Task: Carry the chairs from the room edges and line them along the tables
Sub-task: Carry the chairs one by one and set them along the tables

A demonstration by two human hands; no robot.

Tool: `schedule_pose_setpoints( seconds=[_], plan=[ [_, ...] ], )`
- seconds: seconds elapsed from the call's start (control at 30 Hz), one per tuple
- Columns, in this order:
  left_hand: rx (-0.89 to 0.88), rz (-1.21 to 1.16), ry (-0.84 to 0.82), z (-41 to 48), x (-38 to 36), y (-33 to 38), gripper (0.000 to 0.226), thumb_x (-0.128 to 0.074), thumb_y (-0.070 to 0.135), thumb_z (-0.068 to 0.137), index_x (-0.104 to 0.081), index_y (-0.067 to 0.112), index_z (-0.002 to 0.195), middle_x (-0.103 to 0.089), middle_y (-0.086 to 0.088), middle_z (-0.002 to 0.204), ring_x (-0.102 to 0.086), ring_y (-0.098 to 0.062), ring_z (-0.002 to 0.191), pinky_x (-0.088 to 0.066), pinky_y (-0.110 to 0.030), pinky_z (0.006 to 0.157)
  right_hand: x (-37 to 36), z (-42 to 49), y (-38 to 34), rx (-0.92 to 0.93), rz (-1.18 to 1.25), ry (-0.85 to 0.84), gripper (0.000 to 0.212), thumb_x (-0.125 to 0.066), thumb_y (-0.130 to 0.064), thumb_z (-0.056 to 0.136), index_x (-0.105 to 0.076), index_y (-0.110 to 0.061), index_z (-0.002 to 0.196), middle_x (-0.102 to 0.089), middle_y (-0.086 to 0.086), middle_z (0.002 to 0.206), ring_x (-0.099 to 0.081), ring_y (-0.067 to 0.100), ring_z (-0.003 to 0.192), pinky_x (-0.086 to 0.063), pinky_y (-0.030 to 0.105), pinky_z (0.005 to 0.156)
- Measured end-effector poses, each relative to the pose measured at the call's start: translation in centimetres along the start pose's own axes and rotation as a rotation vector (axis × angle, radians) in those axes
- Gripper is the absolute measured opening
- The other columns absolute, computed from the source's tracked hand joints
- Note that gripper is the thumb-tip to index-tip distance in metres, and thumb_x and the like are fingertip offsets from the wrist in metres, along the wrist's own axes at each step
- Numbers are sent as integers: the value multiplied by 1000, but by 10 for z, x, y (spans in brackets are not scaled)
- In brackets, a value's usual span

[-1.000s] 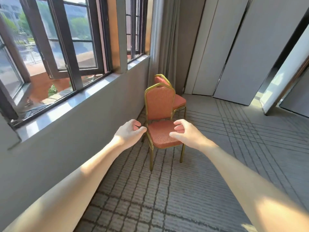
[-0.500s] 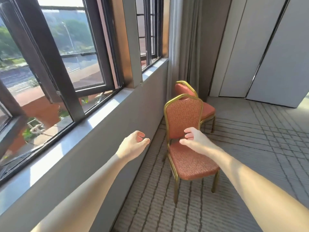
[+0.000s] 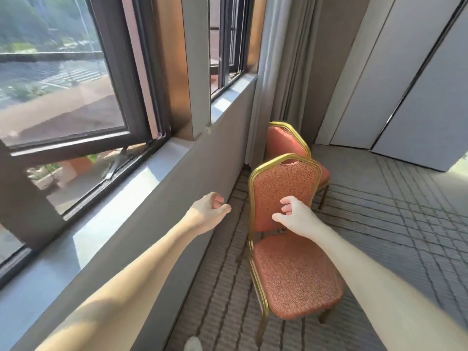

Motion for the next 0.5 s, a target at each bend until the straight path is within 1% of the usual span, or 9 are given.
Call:
schedule_pose_setpoints(
  seconds=[0.07,0.17,0.23,0.3,0.37,0.47,0.5],
  plan=[
    [4,4,-51,39,0,-2,37,-53,38,94,-56,22,127,-59,10,109,-58,-16,105,-41,-27,86,6,29,-3,-63,25,17,63,-67,-43,87,-42,-23,141,-55,-1,131,-55,18,115,-48,41,99],
    [-23,40,-132,100,-4,6,39,-52,37,96,-54,20,131,-60,7,114,-57,-16,108,-43,-28,91,19,76,-5,-134,47,74,63,-66,-43,88,-42,-22,141,-54,0,133,-54,18,116,-48,39,98],
    [-28,19,-165,140,-7,16,40,-50,36,96,-53,19,132,-61,5,119,-56,-16,111,-43,-29,93,29,104,-5,-166,88,115,62,-66,-43,88,-43,-21,141,-55,-1,132,-54,18,117,-47,40,99],
    [-46,22,-204,173,-14,28,40,-50,37,97,-52,20,133,-60,4,124,-55,-16,114,-42,-28,93,33,127,-1,-202,124,130,61,-65,-44,88,-45,-21,140,-56,-3,131,-54,17,117,-47,39,98],
    [-92,62,-232,213,-27,41,40,-49,38,97,-53,20,132,-60,3,125,-55,-14,112,-41,-27,91,39,156,10,-246,176,185,58,-66,-44,87,-48,-21,138,-58,-4,128,-55,15,114,-47,36,95],
    [-131,107,-234,277,-48,56,38,-49,38,97,-55,20,130,-60,3,125,-54,-12,109,-43,-27,89,46,207,29,-327,289,258,52,-67,-43,87,-54,-21,133,-62,-5,123,-57,14,108,-46,31,88],
    [-135,113,-236,293,-54,59,37,-49,38,97,-56,20,129,-60,3,125,-54,-12,109,-44,-28,90,46,222,34,-340,318,266,51,-67,-43,87,-54,-21,132,-62,-6,122,-57,14,109,-46,31,89]
  ],
)
Point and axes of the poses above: each hand's wrist, its own z-axis towards the middle knuckle, its own x-axis out of the back of the hand, y = z × x, the point moved 5 cm from there along z, towards the middle knuckle
